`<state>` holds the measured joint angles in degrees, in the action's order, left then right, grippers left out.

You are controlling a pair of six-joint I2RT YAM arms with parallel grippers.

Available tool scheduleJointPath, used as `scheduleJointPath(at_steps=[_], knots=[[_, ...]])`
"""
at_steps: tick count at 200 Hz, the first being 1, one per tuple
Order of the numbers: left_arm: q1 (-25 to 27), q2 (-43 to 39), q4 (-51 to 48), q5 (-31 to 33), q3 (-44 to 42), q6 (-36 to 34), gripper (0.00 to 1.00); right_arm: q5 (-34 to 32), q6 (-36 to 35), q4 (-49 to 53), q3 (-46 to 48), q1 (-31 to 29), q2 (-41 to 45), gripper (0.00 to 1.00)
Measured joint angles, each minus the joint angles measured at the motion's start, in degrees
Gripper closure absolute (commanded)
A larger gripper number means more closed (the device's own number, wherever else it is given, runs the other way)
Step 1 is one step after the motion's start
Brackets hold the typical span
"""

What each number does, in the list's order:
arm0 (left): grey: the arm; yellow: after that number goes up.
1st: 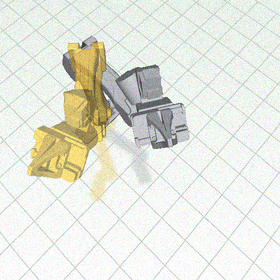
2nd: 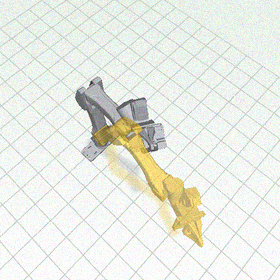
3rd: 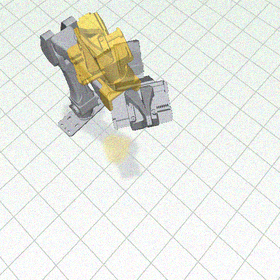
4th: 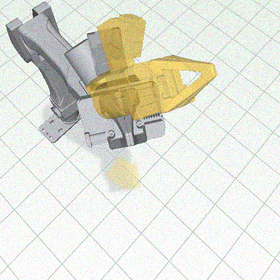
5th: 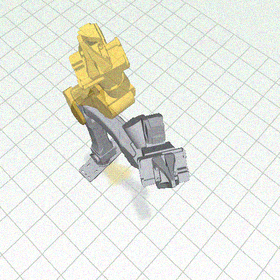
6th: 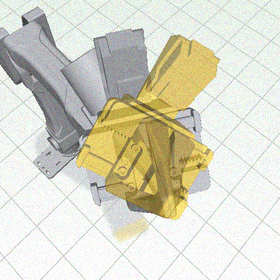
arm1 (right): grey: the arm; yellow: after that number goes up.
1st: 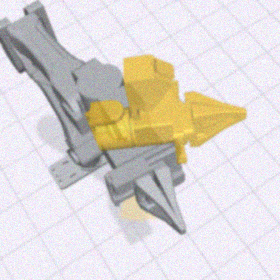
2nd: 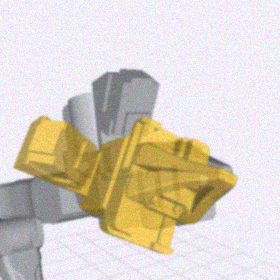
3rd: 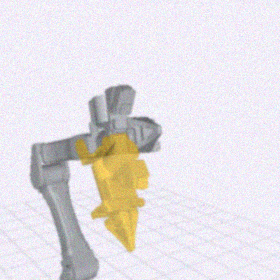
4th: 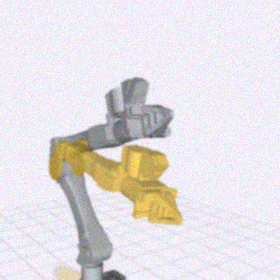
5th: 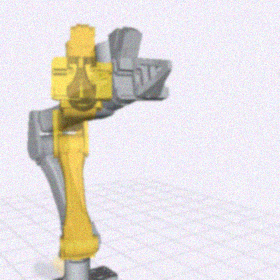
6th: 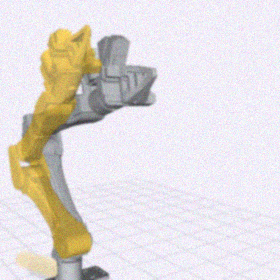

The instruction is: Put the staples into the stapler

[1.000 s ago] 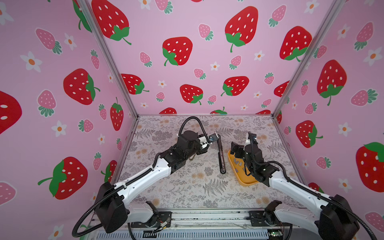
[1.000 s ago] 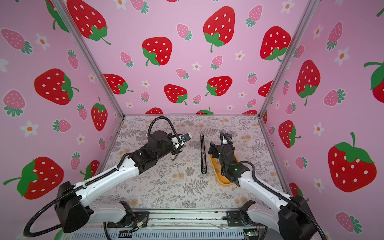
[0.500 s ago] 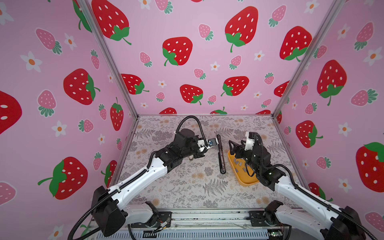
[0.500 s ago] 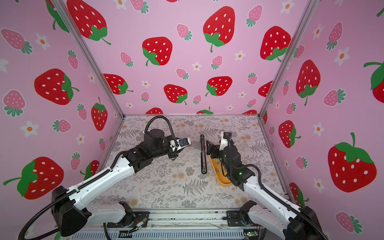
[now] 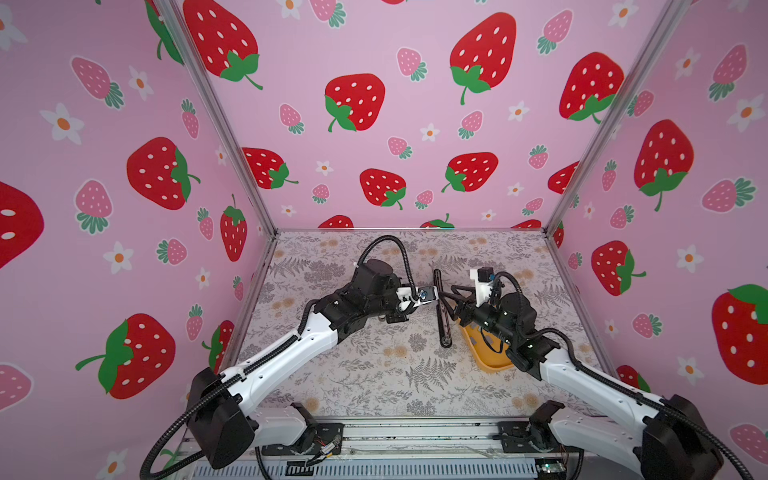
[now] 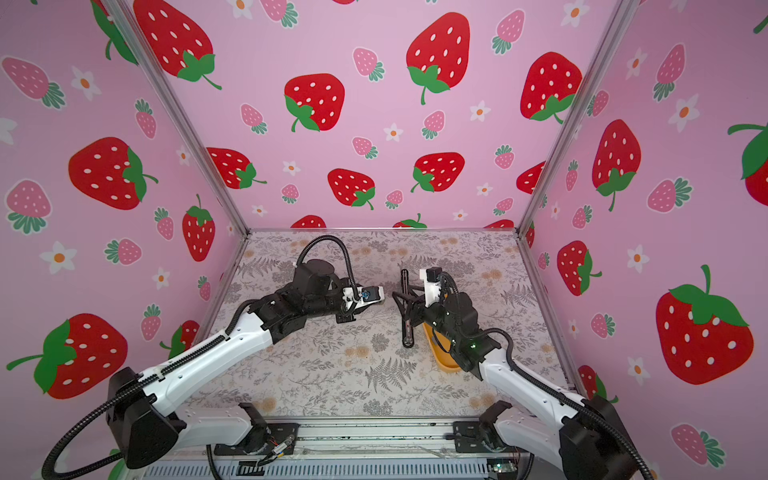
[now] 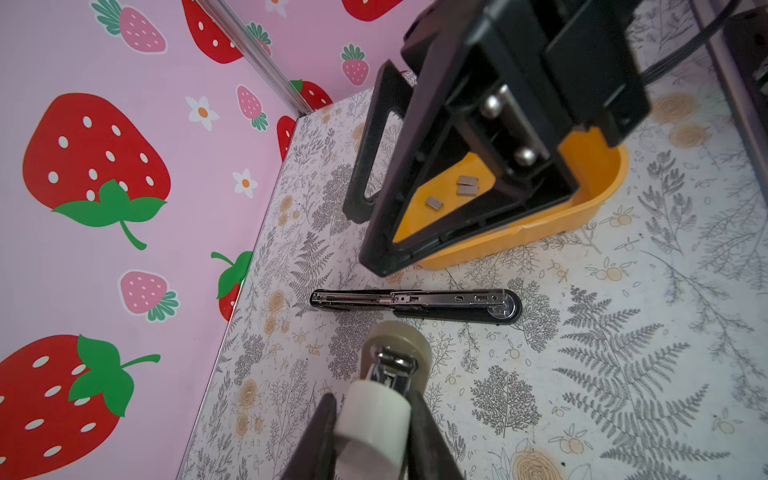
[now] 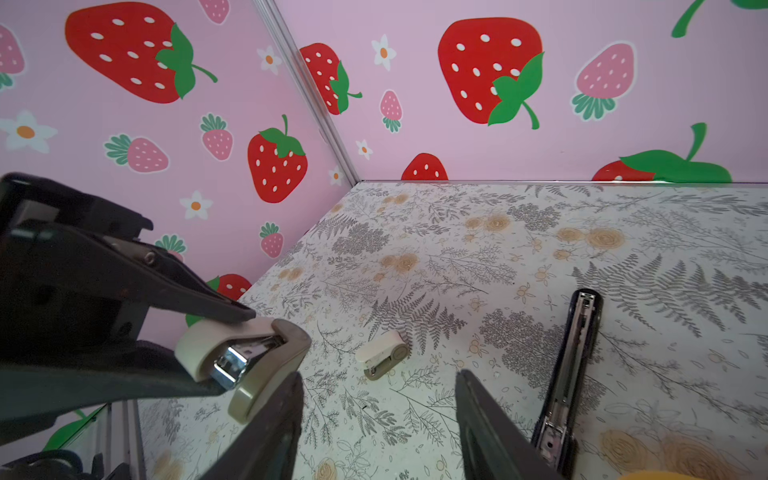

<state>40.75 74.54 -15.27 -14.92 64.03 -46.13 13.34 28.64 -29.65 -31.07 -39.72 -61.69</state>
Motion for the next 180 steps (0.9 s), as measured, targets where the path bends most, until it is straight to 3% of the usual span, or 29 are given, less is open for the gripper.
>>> scheduleJointPath(at_steps=[36,133,180], knots=[[0.0,0.0,0.0,-0.1,0.0,-0.4,1.0,2.6,-0.1,-0.9,-0.3,-1.4,-1.6,0.39],[0.3,0.0,-0.5,1.2,0.0,-1.3,1.0,1.1,-1.7,-1.1,-0.3,-3.8,1.5,0.35],[1.9,-0.1,-1.5,0.5,0.0,-3.4,1.0,0.9,-2.0,-0.3,-2.2,-4.6,-2.4,0.36]])
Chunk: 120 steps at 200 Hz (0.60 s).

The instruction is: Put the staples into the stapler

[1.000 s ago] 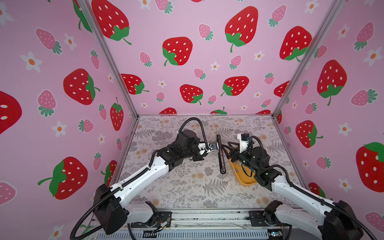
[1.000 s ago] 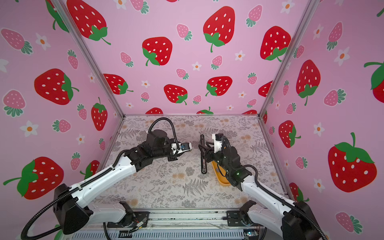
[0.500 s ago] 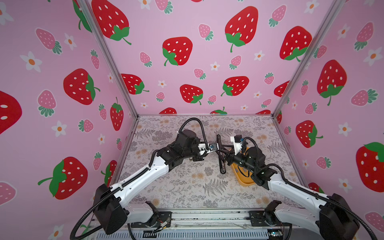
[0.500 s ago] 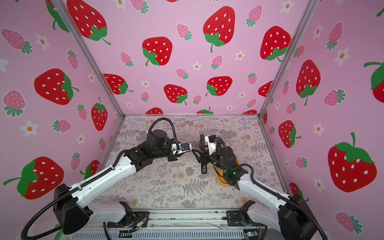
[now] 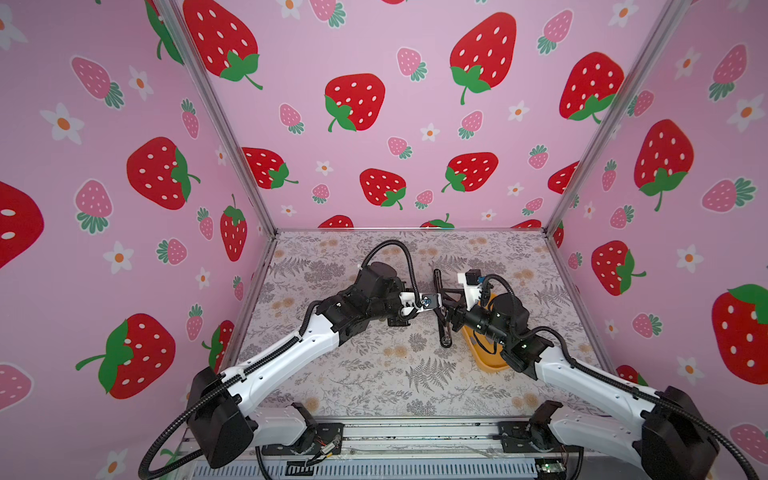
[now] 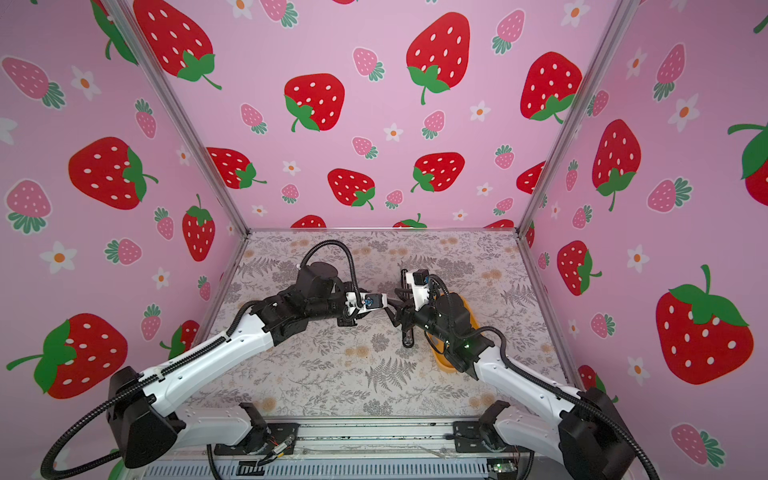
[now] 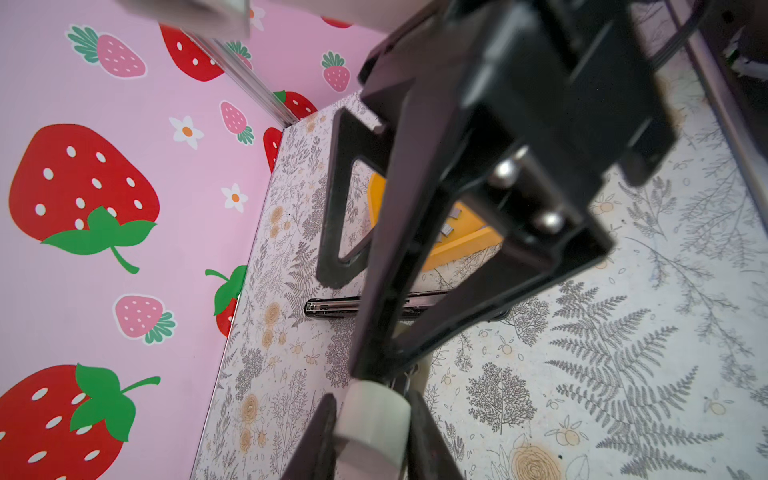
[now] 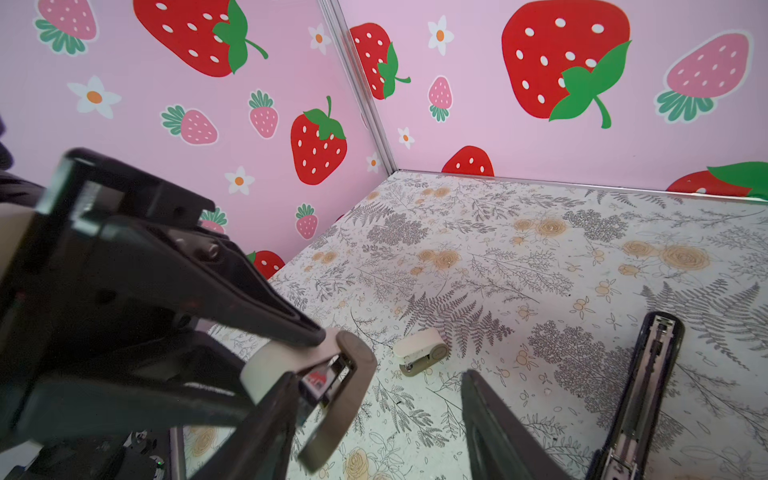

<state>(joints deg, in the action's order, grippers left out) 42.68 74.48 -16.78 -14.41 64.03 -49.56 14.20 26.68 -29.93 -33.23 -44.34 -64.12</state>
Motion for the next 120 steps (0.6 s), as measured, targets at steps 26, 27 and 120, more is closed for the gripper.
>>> scheduleJointPath(at_steps=[26,27,120], knots=[[-0.1,-0.1,-0.7,0.4,0.0,-0.2,1.0,-0.8,0.2,-0.1,-0.7,-0.1,-1.4,0.43],[-0.1,-0.1,-0.7,0.4,0.0,-0.2,1.0,-0.9,0.1,0.0,-0.7,-0.1,-1.5,0.43],[0.0,-2.2,1.0,1.0,-0.8,0.9,1.0,-4.3,0.2,1.3,-1.3,-0.4,-3.4,0.52]])
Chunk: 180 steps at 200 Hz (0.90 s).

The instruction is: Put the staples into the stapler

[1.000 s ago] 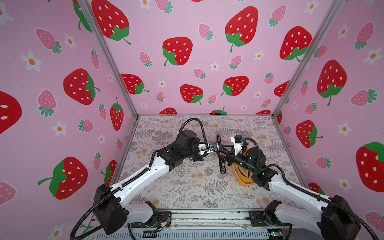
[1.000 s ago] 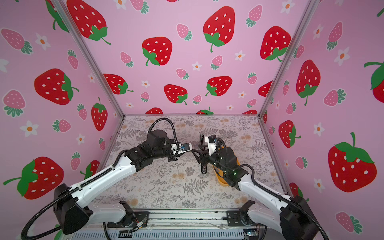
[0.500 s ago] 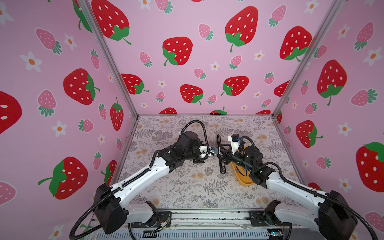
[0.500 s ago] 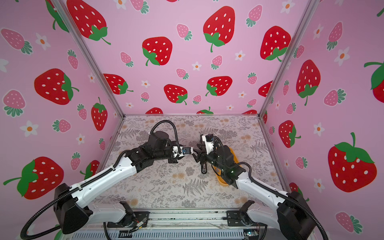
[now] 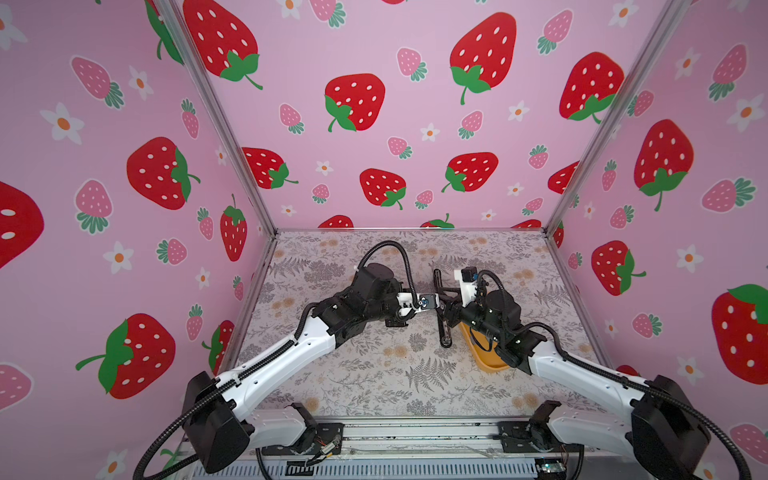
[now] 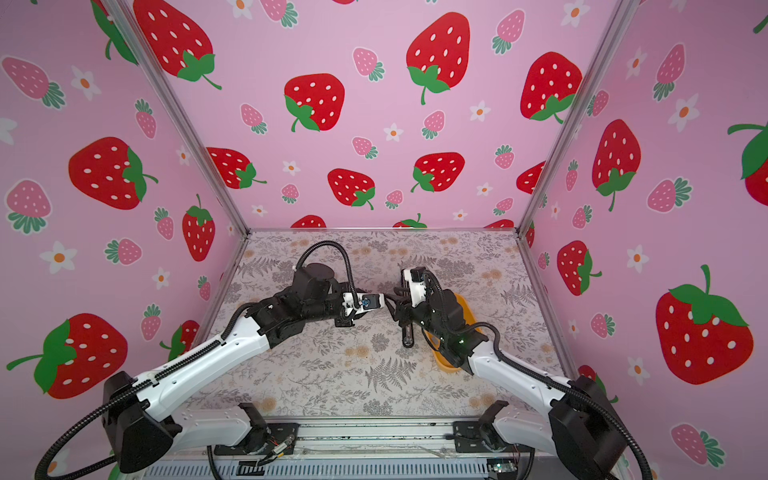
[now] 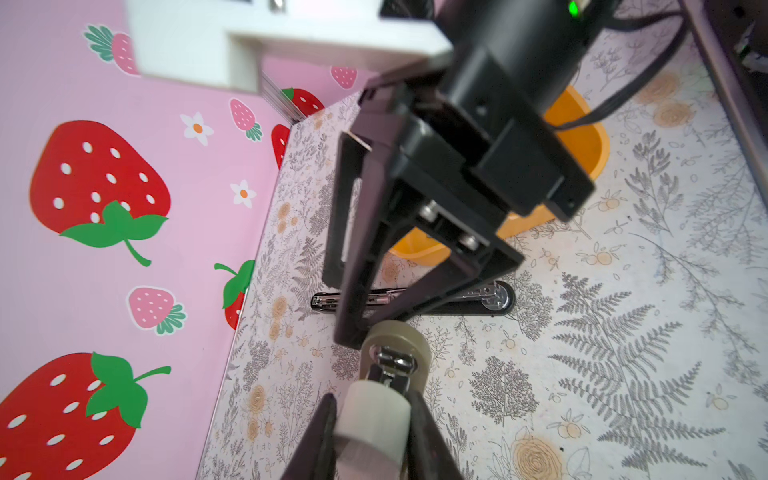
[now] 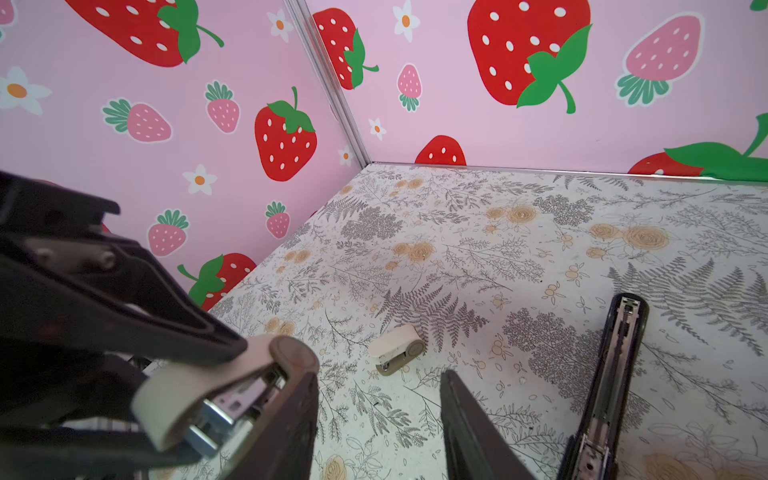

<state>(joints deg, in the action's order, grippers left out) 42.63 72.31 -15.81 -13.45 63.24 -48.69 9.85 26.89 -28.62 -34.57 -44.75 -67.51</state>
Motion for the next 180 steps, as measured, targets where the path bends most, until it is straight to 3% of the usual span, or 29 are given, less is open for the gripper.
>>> scheduleJointPath(at_steps=[55,67,116,180], knots=[[0.0,-1.1,0.9,0.7,0.0,0.0,1.0,-1.0,-0.1,2.5,0.0,-0.1,-0.4,0.49],[0.0,-0.9,0.9,1.0,0.0,-0.6,1.0,-2.3,-0.2,3.1,0.0,-0.1,1.0,0.44],[0.0,0.2,0.3,1.4,0.0,-1.6,1.0,-3.9,-0.4,1.7,0.8,-0.1,8.5,0.4],[0.0,0.2,0.2,1.6,0.0,-2.4,1.0,-0.9,-2.2,0.8,0.8,-3.1,4.4,0.4]])
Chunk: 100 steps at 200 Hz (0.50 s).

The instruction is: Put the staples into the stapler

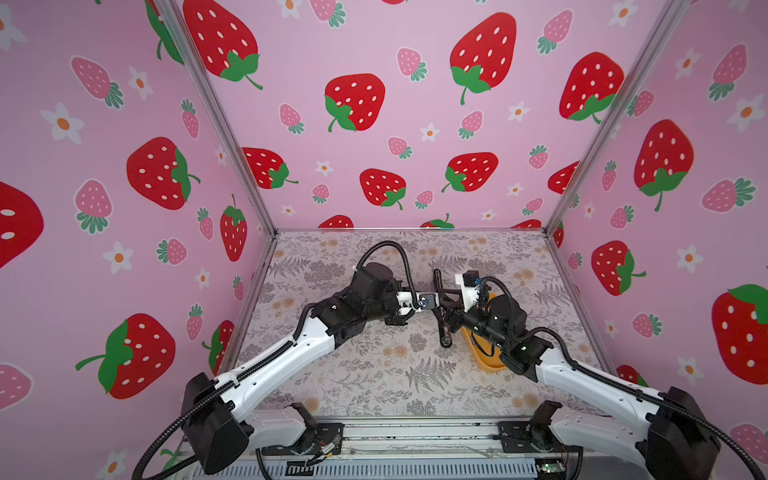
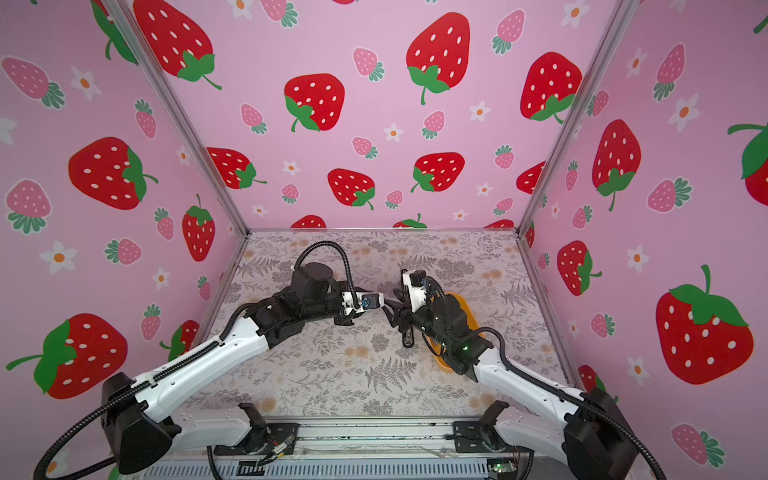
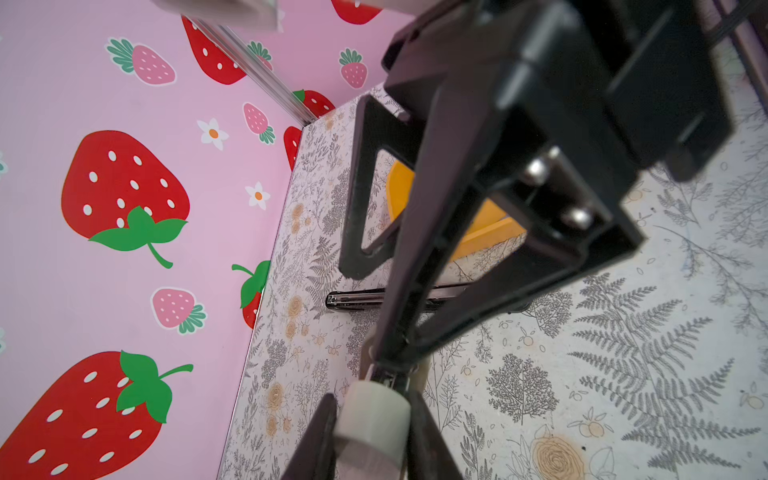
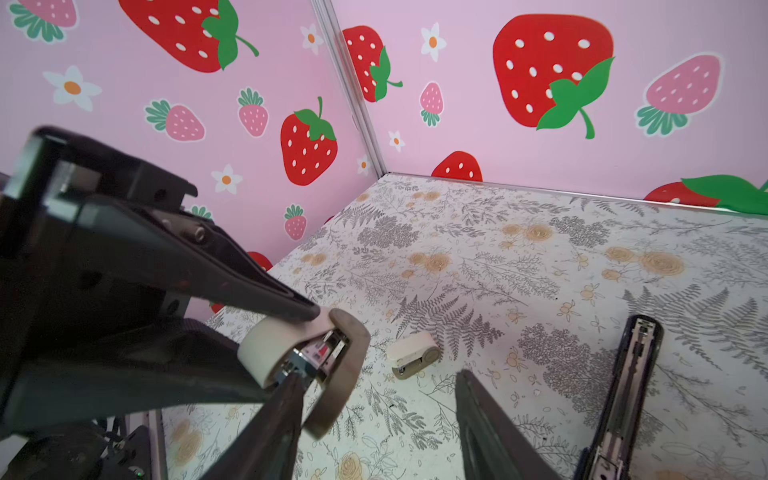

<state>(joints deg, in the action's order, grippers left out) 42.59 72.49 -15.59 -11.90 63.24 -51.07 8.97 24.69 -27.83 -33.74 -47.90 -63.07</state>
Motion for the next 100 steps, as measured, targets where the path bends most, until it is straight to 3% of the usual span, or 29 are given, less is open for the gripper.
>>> scheduleJointPath(at_steps=[100], knots=[[-0.4,0.0,1.0,0.7,-0.7,-2.4,1.0,-3.5,0.1,1.9,-1.3,-1.4,-3.0,0.46]])
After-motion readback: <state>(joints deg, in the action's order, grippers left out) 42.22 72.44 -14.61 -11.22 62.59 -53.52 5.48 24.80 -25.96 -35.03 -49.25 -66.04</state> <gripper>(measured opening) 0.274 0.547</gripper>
